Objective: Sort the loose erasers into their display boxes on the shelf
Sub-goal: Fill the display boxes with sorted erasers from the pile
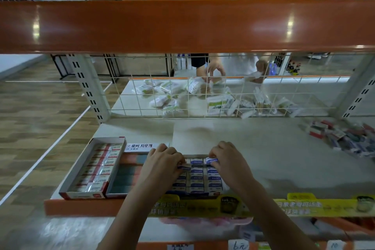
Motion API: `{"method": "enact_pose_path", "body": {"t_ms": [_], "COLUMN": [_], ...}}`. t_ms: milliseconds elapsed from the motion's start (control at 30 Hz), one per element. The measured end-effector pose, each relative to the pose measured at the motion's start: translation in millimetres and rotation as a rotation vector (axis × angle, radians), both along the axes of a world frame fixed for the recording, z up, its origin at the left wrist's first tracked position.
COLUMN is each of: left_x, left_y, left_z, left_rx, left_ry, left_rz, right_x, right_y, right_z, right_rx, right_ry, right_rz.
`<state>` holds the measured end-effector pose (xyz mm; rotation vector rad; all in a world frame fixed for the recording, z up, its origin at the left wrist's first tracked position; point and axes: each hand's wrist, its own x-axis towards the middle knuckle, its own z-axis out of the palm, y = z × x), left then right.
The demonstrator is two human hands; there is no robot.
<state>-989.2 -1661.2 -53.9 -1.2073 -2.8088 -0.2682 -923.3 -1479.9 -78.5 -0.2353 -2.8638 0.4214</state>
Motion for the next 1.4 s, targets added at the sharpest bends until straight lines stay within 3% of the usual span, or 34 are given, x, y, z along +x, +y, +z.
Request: {"method": "enact_pose_path", "body": {"t_ms": [667, 1067, 1267, 1400], "left_x": [4, 1, 3, 12], "left_y": [0, 7, 56, 118], "left_z": [-7, 8, 33, 46], "left_rx": [-0.067, -0.156, -0.073, -0.002], "left_ry": [0.040, 0.032, 0.115, 0.131], "left_rz": [0.128, 0.089, -0.001, -0.127], "right_x": [7, 4, 17, 39], "right_y": [-3, 1, 21, 71], "right_z": [-7, -9, 18, 32], "right_rx": [0.016, 0.111, 0.062, 0.009], "right_ry": [0.030, -0.012, 0.012, 0.107], "right_rz": [0.002, 0.052, 0.184, 0.022]}}
